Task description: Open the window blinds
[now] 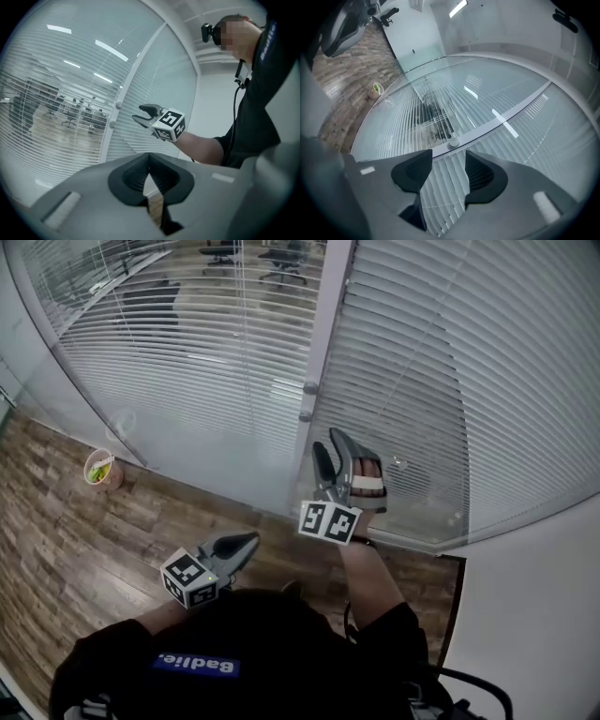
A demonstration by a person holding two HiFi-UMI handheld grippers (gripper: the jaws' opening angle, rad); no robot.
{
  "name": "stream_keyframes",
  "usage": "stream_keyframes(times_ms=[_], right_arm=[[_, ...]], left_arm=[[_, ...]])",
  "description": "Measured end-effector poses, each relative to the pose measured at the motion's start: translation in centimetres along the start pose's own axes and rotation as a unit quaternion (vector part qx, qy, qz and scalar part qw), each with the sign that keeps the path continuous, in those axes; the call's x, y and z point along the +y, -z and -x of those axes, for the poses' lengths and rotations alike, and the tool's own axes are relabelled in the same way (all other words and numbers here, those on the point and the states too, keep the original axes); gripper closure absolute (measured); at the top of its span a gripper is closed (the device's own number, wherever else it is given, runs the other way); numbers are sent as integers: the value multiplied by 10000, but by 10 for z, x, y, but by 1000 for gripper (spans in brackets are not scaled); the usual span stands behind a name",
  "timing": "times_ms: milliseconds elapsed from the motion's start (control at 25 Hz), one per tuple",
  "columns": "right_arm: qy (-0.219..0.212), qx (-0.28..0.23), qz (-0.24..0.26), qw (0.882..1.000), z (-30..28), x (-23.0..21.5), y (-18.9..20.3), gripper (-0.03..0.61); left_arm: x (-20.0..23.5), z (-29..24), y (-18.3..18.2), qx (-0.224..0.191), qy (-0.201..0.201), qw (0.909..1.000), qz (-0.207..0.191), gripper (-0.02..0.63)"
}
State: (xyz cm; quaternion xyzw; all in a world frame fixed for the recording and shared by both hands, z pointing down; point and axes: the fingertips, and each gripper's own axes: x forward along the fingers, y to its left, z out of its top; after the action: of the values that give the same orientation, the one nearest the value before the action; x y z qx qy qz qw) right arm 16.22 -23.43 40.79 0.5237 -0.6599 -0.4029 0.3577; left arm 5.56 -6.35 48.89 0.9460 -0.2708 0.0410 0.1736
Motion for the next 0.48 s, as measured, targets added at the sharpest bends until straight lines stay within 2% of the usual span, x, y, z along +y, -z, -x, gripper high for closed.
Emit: stream_keyframes(times_ms=[160,480], right_arm=[[79,228,-33,9997,20,11,-13,353],[35,663,-17,9978,68,64,-64,353]], left_arm=[[-3,21,3,-51,298,9994,-171,614],[9,90,31,-213,718,9972,7,614]])
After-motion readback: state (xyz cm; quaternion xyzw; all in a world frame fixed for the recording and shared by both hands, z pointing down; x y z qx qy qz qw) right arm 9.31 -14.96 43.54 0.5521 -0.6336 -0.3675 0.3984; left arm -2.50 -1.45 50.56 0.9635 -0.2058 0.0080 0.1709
